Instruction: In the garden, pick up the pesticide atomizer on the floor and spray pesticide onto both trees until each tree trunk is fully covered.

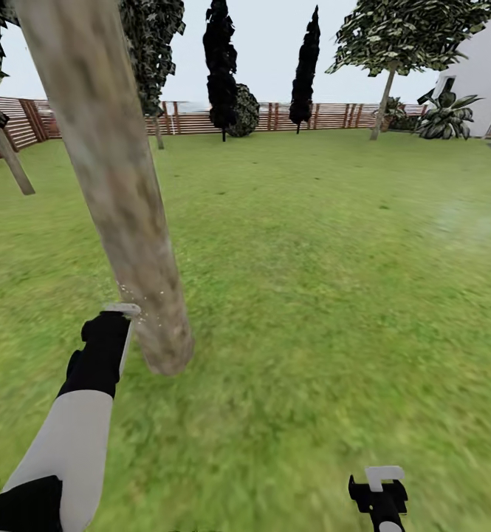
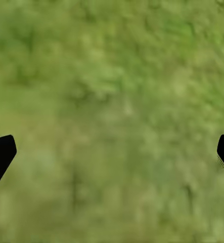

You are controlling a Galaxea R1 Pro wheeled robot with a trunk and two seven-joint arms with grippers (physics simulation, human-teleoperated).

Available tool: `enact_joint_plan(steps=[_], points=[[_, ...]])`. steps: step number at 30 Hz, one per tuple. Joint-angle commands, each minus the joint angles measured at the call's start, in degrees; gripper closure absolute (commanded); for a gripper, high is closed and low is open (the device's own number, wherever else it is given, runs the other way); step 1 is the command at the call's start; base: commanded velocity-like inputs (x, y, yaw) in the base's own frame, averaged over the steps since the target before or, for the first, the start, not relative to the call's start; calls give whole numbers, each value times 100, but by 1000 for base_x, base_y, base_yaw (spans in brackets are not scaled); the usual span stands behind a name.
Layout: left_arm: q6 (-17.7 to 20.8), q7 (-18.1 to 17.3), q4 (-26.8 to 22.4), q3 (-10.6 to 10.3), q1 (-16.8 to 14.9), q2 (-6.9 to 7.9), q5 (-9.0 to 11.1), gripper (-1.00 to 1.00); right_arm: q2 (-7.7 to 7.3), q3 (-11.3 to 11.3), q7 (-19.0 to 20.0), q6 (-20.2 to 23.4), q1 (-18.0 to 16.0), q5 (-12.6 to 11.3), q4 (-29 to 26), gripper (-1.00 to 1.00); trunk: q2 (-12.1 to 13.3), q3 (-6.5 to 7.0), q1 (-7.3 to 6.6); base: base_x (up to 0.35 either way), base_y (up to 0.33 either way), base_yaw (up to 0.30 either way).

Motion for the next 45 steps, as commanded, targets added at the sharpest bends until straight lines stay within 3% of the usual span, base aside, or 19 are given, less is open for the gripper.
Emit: enact_joint_plan(steps=[1,4,10,23,30,37,45], points=[[11,49,-1,13,0,10,38,100,0,-46,-16,-24,-4,61,10,-100,-2,-5,-1,-2,-273,270],[10,49,0,10,89,112,39,100,0,-46,-15,-24,-4,64,10,-100,-2,-5,-1,87,-267,274],[10,71,0,9,197,143,29,100,1,-45,-15,-24,-4,65,10,-100,-2,-5,-1,220,-204,276],[10,55,-8,-9,270,75,37,100,-2,-46,-15,-24,-4,60,10,-100,-2,-5,-1,9,-257,76],[10,55,-16,-9,271,107,40,100,1,-46,-15,-24,-4,63,10,-100,-2,-5,-1,-97,-277,22],[17,55,-86,-9,260,102,45,100,1,-44,-16,-24,-4,61,10,-100,-2,-5,-1,-144,-263,247],[18,55,-88,0,248,39,45,100,-4,-46,-15,-24,-4,66,10,-100,-2,-5,-1,206,-187,74]])
